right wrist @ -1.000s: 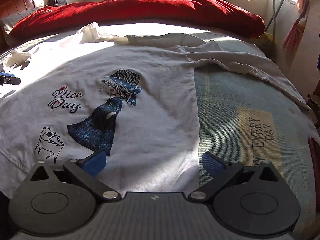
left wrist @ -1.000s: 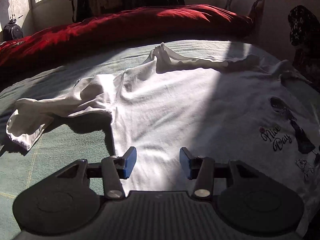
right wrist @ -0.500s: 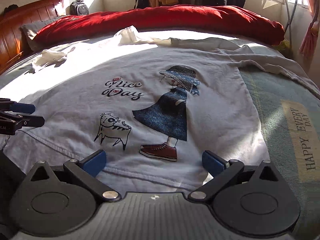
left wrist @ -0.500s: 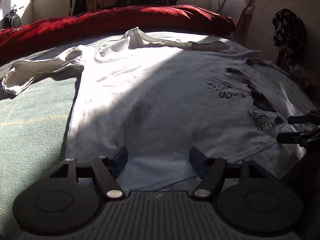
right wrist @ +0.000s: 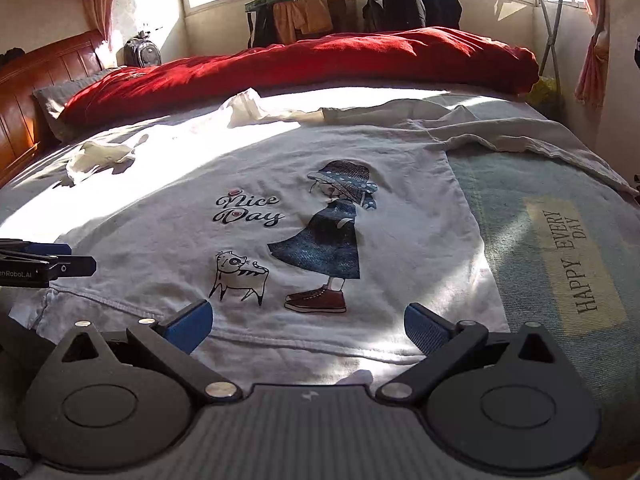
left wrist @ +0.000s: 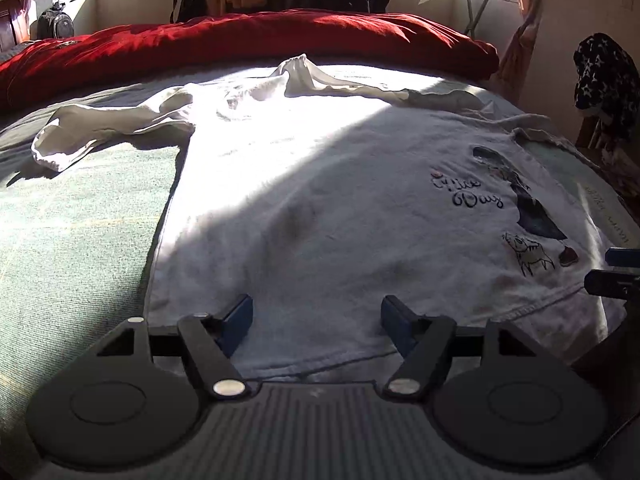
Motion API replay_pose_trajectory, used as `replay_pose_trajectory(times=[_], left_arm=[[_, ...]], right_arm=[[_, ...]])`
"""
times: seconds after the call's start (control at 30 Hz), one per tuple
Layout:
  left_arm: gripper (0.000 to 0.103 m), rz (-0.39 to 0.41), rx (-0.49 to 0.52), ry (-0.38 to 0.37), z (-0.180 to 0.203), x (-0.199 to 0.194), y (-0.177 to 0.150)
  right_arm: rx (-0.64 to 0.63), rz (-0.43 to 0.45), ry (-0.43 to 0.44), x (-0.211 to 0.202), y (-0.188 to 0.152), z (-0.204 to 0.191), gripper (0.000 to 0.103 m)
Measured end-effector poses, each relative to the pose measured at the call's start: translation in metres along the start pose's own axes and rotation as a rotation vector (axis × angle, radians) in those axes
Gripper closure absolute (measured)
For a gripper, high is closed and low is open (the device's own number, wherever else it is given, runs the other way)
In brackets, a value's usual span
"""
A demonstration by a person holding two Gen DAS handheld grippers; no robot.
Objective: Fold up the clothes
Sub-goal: 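Move both grippers over the hem and push it toward the collar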
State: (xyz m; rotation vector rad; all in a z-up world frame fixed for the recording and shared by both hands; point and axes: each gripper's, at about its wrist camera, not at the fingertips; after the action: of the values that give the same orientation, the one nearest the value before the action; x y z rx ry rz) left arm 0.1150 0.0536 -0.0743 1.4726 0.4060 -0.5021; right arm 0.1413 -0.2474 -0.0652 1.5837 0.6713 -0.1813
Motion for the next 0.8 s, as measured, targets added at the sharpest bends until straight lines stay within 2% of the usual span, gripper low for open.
replay_pose_trajectory(times=[0.17, 0.23, 0.37, 0.53, 0.7, 0.8], left_arm=[[0.029, 0.004, -0.042, -0.033, -0.015, -0.019, -0.009], [0.029, 0.005, -0.046, -0.015, -0.019, -0.026, -0.007], [0.029, 0.062, -0.033, 0.011, -0.025, -0.033, 0.002], [0.029, 0.010, -0.052, 0.011, -0.032, -0.017, -0.007], [0.023, 0.027, -0.072, -0.027, -0.037, -0.019, -0.011], [0.023, 0.013, -0.146, -0.034, -0.045, -0.019, -0.002]], right_arm=[[0.025, -0.035, 0.003, -0.001, -0.024, 0.005, 0.000], [0.018, -0.033, 0.010, -0.008, -0.027, 0.006, 0.000], [0.046, -0.035, -0.020, -0.020, -0.024, 0.007, 0.000], [0.090, -0.013, -0.052, -0.032, -0.017, 0.010, 0.000], [0.053, 0.053, -0.016, -0.024, 0.022, -0.002, 0.000], [0.011, 0.122, 0.063, 0.003, 0.062, -0.016, 0.000]])
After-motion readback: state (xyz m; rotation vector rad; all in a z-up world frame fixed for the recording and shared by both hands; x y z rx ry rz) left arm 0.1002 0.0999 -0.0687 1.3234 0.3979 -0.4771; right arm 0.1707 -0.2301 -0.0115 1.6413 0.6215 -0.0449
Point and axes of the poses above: each gripper's, at about its wrist camera, not at the fingertips, and x roughly the way its jaws point, z to its right, y to its top, and after that the axes turned 12 degrees about z, right-handed
